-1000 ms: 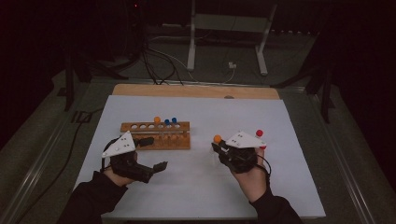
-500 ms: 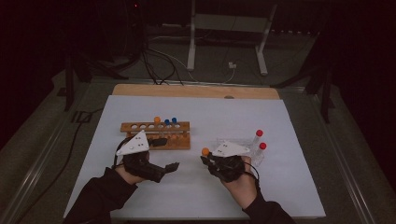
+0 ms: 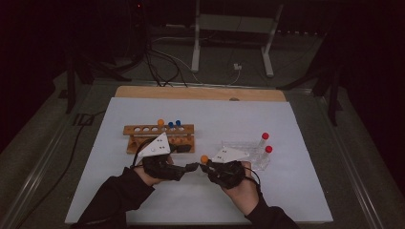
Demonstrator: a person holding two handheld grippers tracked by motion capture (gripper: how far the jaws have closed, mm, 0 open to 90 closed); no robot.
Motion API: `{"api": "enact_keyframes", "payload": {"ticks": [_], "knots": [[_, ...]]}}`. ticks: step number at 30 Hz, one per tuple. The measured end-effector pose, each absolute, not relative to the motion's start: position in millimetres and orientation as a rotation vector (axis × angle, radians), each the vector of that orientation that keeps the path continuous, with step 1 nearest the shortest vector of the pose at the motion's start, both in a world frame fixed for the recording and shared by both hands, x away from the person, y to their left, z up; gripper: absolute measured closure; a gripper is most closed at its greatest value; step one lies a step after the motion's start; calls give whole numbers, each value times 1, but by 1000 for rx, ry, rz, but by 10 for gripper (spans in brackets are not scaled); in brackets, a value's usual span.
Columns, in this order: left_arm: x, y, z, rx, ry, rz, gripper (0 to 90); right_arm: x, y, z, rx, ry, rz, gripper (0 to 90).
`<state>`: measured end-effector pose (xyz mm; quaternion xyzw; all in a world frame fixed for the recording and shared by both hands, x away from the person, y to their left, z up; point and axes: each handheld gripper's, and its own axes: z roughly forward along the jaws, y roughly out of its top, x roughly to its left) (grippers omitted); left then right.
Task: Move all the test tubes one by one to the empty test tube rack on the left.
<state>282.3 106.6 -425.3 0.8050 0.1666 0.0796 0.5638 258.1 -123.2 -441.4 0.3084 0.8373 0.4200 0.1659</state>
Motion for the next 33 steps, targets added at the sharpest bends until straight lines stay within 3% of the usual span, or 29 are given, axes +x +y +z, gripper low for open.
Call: {"api": "enact_keyframes", "payload": {"ticks": [6,19,28,29,33], "knots": [[285,92,-428,1918,368,184,497,258,-122,-441,871,2390,1200,753],[290,85,-436,1935,360,168,687,258,-122,-440,872,2395,1214,752],[288,85,-434,1929,346,207,717,258,-123,-440,871,2390,1252,743],[288,86,-433,1929,346,206,717,258,-124,-439,873,2389,1261,733],[288,91,-427,1911,360,223,718,259,-125,-439,875,2379,1265,552]]}}
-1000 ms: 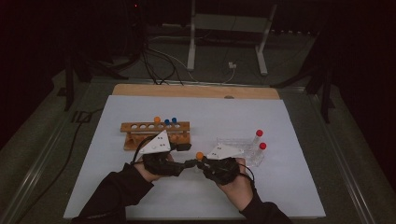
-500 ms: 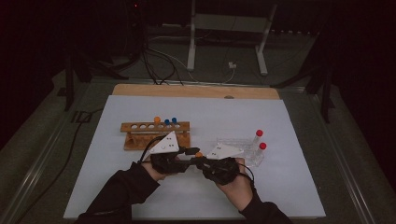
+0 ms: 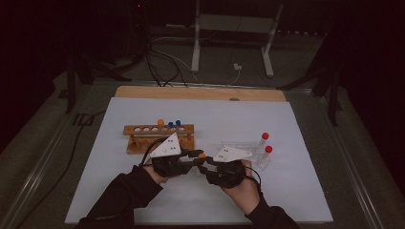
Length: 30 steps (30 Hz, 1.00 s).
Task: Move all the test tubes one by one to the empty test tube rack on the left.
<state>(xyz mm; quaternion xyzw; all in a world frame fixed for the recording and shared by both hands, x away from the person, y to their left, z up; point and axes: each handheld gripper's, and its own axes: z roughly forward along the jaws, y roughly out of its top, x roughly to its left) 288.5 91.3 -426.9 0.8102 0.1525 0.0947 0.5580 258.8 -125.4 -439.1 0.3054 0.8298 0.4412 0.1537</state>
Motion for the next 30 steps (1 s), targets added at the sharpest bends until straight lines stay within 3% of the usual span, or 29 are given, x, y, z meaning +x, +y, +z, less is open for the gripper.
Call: {"api": "enact_keyframes", "payload": {"ticks": [11,18,30], "knots": [[293,122,-403,1868,415,310,718,258,-132,-433,886,2297,1337,185],[298,146,-391,1836,468,365,718,257,-133,-430,887,2262,1358,19],[313,191,-374,1785,580,484,718,257,-138,-429,863,2261,1410,5]]}}
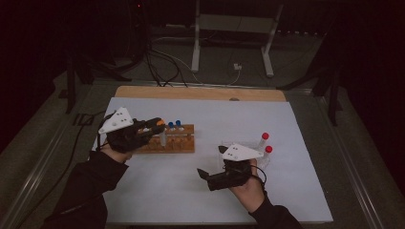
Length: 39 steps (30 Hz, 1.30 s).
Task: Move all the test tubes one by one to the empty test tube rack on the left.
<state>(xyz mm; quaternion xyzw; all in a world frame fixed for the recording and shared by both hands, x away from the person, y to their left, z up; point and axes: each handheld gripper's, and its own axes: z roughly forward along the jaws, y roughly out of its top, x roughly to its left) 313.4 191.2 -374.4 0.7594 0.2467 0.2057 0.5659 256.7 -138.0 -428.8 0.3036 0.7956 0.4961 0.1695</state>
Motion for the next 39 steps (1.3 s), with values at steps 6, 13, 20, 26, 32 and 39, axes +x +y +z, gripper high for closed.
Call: {"api": "enact_keyframes", "payload": {"ticks": [6,13,20,26,32,39], "knots": [[327,208,-374,1751,635,548,718,256,-137,-428,856,2266,1414,5],[347,214,-382,1714,694,602,718,256,-139,-428,860,2263,1429,5],[363,213,-398,1714,744,605,718,256,-140,-427,856,2263,1432,5],[371,212,-414,1728,777,605,718,257,-142,-428,856,2262,1433,5],[374,212,-429,1733,804,596,718,257,-143,-429,859,2261,1433,5],[376,209,-447,1751,833,579,718,257,-143,-429,856,2264,1433,5]]}}
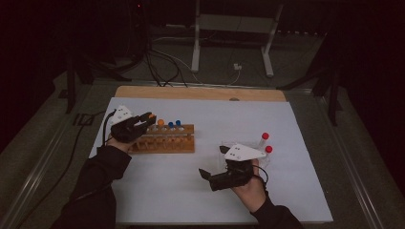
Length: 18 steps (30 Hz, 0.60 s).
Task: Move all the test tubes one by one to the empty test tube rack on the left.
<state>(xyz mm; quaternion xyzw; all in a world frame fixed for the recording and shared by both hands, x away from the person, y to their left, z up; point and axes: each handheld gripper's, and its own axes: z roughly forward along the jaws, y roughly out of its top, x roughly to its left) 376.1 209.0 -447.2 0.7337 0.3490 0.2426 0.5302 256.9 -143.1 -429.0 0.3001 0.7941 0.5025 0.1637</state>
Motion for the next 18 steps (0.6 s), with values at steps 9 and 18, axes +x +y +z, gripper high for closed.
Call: {"api": "enact_keyframes", "payload": {"ticks": [9,18], "knots": [[377,208,-462,1767,852,574,717,257,-144,-429,853,2267,1434,6],[376,212,-469,1732,860,564,717,257,-144,-430,859,2271,1436,5]]}}
